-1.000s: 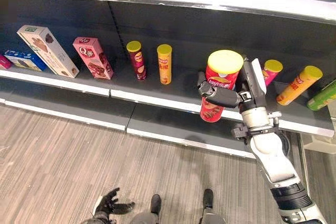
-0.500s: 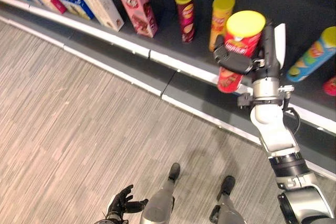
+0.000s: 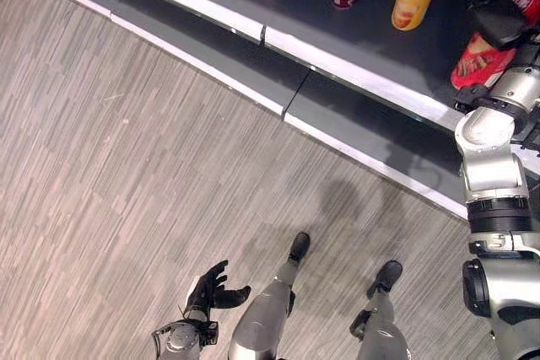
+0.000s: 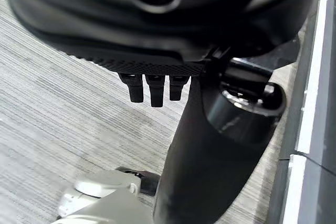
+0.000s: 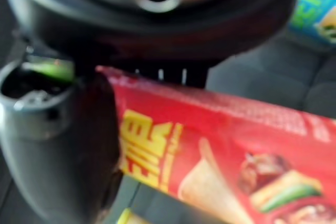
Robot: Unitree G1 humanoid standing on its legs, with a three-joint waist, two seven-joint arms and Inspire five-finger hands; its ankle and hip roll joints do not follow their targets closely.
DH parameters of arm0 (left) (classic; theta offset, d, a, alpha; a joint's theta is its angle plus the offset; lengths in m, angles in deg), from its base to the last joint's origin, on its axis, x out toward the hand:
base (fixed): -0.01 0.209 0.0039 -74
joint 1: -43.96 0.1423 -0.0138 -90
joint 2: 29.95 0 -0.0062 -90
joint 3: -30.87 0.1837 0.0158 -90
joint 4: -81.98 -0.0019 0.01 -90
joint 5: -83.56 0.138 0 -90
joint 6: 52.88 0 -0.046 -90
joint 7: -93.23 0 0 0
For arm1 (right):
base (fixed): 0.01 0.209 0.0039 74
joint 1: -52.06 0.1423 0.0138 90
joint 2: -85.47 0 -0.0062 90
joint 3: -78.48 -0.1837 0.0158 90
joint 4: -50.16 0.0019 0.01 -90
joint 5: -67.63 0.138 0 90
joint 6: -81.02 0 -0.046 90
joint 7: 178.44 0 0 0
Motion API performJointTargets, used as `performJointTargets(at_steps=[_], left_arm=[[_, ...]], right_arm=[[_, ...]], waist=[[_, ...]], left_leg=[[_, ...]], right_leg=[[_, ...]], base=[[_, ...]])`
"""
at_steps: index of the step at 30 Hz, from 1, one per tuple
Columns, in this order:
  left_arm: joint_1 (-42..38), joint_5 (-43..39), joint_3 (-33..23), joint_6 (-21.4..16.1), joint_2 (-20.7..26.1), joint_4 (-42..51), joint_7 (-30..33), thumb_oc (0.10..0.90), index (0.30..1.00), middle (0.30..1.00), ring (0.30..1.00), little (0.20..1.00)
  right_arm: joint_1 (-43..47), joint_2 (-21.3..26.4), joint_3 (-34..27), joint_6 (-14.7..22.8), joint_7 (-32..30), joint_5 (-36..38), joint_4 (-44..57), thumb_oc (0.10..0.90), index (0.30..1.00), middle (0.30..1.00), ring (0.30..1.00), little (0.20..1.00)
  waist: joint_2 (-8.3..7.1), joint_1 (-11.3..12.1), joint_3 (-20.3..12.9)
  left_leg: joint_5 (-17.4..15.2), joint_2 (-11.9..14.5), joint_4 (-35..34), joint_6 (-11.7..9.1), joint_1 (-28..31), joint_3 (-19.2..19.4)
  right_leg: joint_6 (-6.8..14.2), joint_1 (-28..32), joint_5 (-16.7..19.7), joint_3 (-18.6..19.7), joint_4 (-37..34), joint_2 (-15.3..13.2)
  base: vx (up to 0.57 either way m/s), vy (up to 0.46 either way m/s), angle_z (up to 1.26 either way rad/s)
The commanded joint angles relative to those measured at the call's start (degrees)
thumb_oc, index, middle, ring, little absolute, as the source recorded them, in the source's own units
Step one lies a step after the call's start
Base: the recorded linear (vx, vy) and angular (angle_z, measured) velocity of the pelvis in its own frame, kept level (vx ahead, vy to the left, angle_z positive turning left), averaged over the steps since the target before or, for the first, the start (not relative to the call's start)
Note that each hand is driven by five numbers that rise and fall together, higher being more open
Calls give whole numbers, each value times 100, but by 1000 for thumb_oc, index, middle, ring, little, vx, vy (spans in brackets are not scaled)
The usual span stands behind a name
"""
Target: Put the goods on the table back onto the shelves and tidy them up.
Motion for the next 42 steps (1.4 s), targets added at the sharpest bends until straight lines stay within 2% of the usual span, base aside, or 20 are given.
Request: performJointTargets(at_steps=[1,8,15,29,40,41,42], left_arm=[[158,-235,334,-224,564,35,199,800,900,900,900,900],[147,-253,465,-284,567,265,212,800,900,900,900,900],[158,-285,490,-309,569,454,203,800,900,900,900,900],[157,-351,514,-371,605,713,197,800,900,900,900,900],[179,-344,534,-375,595,798,207,800,900,900,900,900],[168,-330,527,-363,587,753,232,800,900,900,900,900],[165,-319,532,-369,596,766,239,800,900,900,900,900]], right_arm=[[810,919,315,495,-447,-80,531,400,300,300,300,300],[1068,1357,270,398,-751,-125,466,400,300,300,300,300],[1237,1612,346,360,-848,-162,534,400,300,300,300,300],[1331,1901,298,301,-1036,-74,329,400,300,300,300,300],[1294,1924,322,287,-1076,14,187,400,300,300,300,300],[1267,1832,341,284,-1072,56,164,800,900,900,900,900],[1283,1815,355,277,-1080,63,133,800,900,900,900,900]], waist=[[-69,131,-418],[227,203,-354],[362,235,-328],[472,213,-283],[476,151,-260],[471,120,-234],[469,113,-225]], left_leg=[[-240,87,24,-109,-206,188],[-270,-31,24,-98,-372,154],[-283,-110,30,-68,-513,193],[-275,-238,39,-63,-734,199],[-279,-248,28,-70,-761,208],[-293,-230,25,-75,-739,215],[-291,-232,27,-73,-735,215]], right_leg=[[467,203,-642,205,426,-486],[507,5,-715,207,530,-606],[532,-182,-732,281,550,-672],[581,-375,-721,268,536,-781],[586,-461,-741,284,592,-796],[585,-461,-751,295,607,-805],[583,-462,-749,308,610,-801]], base=[[8,-5,5],[31,18,3],[37,29,3],[7,1,1],[0,0,0],[0,0,0],[0,0,0]])
